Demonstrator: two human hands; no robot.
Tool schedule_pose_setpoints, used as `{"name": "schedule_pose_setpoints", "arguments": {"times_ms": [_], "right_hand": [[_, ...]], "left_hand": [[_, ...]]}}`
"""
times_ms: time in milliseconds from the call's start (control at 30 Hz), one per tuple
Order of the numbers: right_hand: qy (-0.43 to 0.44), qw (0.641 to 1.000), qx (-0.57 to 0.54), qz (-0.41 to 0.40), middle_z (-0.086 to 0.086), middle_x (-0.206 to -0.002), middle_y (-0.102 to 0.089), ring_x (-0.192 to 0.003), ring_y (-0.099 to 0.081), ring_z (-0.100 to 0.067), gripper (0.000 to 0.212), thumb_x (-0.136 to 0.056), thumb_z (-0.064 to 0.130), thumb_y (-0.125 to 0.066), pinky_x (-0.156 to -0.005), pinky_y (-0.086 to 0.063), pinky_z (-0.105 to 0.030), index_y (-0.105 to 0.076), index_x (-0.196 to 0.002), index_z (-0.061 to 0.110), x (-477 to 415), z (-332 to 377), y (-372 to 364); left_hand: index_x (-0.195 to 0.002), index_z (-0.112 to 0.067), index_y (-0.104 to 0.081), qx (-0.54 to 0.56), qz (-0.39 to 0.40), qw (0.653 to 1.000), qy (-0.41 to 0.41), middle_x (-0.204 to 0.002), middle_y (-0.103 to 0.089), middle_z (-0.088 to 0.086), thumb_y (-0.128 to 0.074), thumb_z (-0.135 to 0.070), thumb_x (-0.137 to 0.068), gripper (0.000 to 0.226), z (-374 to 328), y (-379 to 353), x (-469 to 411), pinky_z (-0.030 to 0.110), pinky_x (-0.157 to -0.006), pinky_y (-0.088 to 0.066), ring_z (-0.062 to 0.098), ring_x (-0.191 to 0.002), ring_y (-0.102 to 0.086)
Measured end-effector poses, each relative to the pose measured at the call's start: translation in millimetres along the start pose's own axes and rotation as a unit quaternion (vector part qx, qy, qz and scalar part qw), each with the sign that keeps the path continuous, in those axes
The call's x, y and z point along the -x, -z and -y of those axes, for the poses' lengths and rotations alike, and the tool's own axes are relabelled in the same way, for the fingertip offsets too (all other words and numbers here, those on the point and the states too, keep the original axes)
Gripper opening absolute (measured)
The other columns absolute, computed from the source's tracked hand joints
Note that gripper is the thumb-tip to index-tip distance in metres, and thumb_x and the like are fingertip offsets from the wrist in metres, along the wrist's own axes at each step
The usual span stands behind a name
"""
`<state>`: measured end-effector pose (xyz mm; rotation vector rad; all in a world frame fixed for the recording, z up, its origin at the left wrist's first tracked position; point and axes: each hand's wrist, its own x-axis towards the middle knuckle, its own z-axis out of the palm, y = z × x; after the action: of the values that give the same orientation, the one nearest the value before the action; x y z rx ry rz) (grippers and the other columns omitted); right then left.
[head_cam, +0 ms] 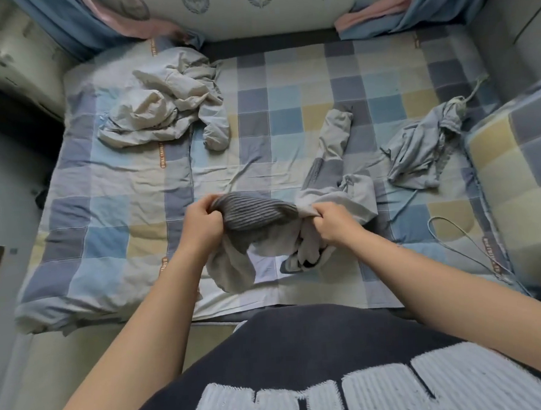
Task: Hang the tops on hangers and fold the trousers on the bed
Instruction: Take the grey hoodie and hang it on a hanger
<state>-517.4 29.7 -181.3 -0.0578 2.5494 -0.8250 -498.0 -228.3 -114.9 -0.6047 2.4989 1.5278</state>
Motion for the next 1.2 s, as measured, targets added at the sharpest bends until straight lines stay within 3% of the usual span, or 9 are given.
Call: {"name": "schedule_pose_setpoints", "arguments": {"times_ms": [133,233,300,400,500,667,867,1033,1200], "right_hand": [[0.033,0.992,-0.112,-0.040,0.004,-0.063,-0.047,-0.065,-0.047,-0.018,0.035,-0.095,0.010,-0.049,-0.061,-0.035,-0.036,-0.042,-0.063,0.019,-1,29,35],[0.033,0.968,-0.238,-0.068,0.010,-0.064,-0.053,-0.065,-0.049,-0.008,0.036,-0.099,0.009,-0.051,-0.066,-0.041,-0.032,-0.054,-0.066,0.024,4,63,60],[0.025,0.937,-0.338,-0.078,0.006,-0.076,-0.064,-0.081,-0.059,-0.014,0.031,-0.100,0.009,-0.052,-0.079,-0.047,-0.033,-0.066,-0.075,0.021,9,83,76],[0.013,0.885,-0.458,-0.079,-0.008,-0.078,-0.065,-0.077,-0.062,-0.021,0.025,-0.100,0.010,-0.052,-0.074,-0.049,-0.038,-0.068,-0.080,0.011,14,109,103],[0.045,0.854,-0.514,-0.069,-0.007,-0.078,-0.067,-0.073,-0.065,-0.017,0.025,-0.100,0.009,-0.051,-0.071,-0.054,-0.036,-0.069,-0.084,0.009,20,128,127],[0.048,0.802,-0.592,-0.065,-0.012,-0.091,-0.069,-0.079,-0.069,-0.020,0.012,-0.102,0.006,-0.052,-0.073,-0.061,-0.033,-0.064,-0.101,0.006,27,118,137],[0.035,0.939,-0.340,-0.043,-0.001,-0.144,-0.051,-0.133,-0.048,-0.015,0.051,-0.093,0.021,-0.070,-0.108,-0.042,-0.029,-0.049,-0.140,0.015,61,52,94],[0.011,0.956,-0.288,0.052,0.008,-0.147,-0.047,-0.134,-0.045,-0.010,0.093,-0.073,0.048,-0.084,-0.114,-0.037,-0.035,-0.034,-0.149,0.029,90,31,42],[-0.014,0.945,-0.325,-0.030,0.003,-0.090,-0.073,-0.093,-0.069,-0.020,0.012,-0.092,0.008,-0.061,-0.078,-0.056,-0.036,-0.071,-0.096,0.014,78,32,35]], "left_hand": [[-0.118,-0.023,-0.065,-0.047,-0.052,0.995,-0.076,-0.118,-0.063,-0.004,-0.064,-0.013,-0.093,0.027,0,-3,0,0.032,-0.104,-0.045,0.014,-0.114,-0.056],[-0.094,-0.029,-0.066,-0.025,-0.044,0.992,-0.119,-0.096,-0.066,-0.012,-0.074,-0.033,-0.088,0.010,-14,-20,21,0.023,-0.082,-0.048,0.007,-0.091,-0.062],[-0.095,-0.026,-0.070,0.002,0.090,0.991,-0.095,-0.089,-0.071,-0.011,-0.078,-0.043,-0.081,0.024,-19,-38,38,0.013,-0.069,-0.048,0.006,-0.085,-0.066],[-0.130,-0.022,-0.056,-0.040,0.223,0.971,-0.077,-0.122,-0.064,-0.009,-0.081,-0.057,-0.067,0.076,-24,-65,53,0.016,-0.088,-0.049,0.009,-0.114,-0.061],[-0.134,-0.018,-0.052,-0.097,0.135,0.983,-0.073,-0.128,-0.065,0.004,-0.073,-0.056,-0.074,0.074,-35,-77,48,0.044,-0.096,-0.052,0.026,-0.117,-0.060],[-0.112,-0.008,-0.071,0.042,0.087,0.989,-0.110,-0.109,-0.074,0.009,-0.055,-0.034,-0.089,0.038,-63,-69,30,0.043,-0.091,-0.053,0.024,-0.105,-0.066],[-0.103,-0.013,-0.072,0.272,0.071,0.958,-0.061,-0.097,-0.074,0.006,-0.055,-0.024,-0.101,0.020,-91,-55,22,0.034,-0.084,-0.056,0.019,-0.093,-0.069],[-0.107,-0.012,-0.068,0.366,0.054,0.928,0.049,-0.096,-0.071,0.006,-0.054,-0.023,-0.105,0.018,-95,-55,23,0.039,-0.094,-0.055,0.019,-0.097,-0.066],[-0.111,-0.009,-0.066,0.388,0.102,0.914,0.054,-0.097,-0.072,0.008,-0.057,-0.011,-0.102,0.013,-101,-50,24,0.031,-0.077,-0.058,0.019,-0.091,-0.070]]}}
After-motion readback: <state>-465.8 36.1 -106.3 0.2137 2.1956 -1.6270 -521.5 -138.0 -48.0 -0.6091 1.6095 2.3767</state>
